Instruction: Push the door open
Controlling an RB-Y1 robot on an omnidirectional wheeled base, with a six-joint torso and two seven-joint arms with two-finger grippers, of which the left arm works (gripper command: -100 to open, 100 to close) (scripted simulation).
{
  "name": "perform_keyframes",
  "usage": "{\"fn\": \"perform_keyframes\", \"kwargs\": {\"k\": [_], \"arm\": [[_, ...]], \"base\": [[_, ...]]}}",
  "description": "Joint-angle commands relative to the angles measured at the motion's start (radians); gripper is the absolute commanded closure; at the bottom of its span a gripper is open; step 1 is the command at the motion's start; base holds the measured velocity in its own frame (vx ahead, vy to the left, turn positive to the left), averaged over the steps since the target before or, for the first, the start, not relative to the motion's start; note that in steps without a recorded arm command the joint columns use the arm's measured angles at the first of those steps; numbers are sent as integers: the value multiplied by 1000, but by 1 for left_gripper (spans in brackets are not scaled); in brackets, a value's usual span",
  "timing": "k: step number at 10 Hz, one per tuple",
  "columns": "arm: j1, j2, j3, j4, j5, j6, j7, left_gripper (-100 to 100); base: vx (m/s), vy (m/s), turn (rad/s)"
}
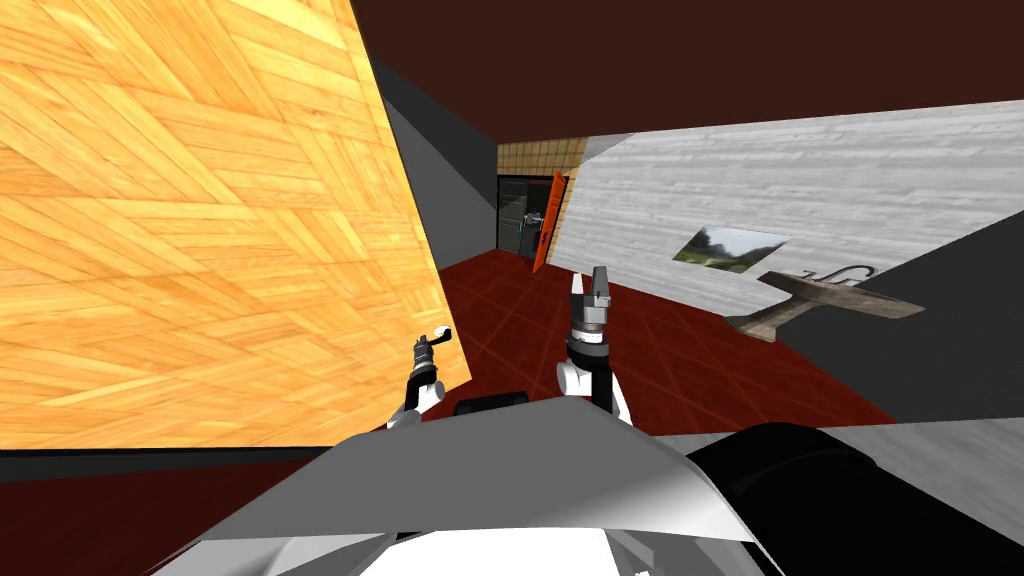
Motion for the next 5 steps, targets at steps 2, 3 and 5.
{"fn": "perform_keyframes", "kwargs": {"k": [2,3,5], "arm": [[-9,-26,12,1,8,-7,-9,100],[3,-12,20,-11,10,0,-12,100],[4,8,43,-10,30,-7,-22,100]], "base": [[158,-59,77],[57,-4,50],[154,-30,44]]}}
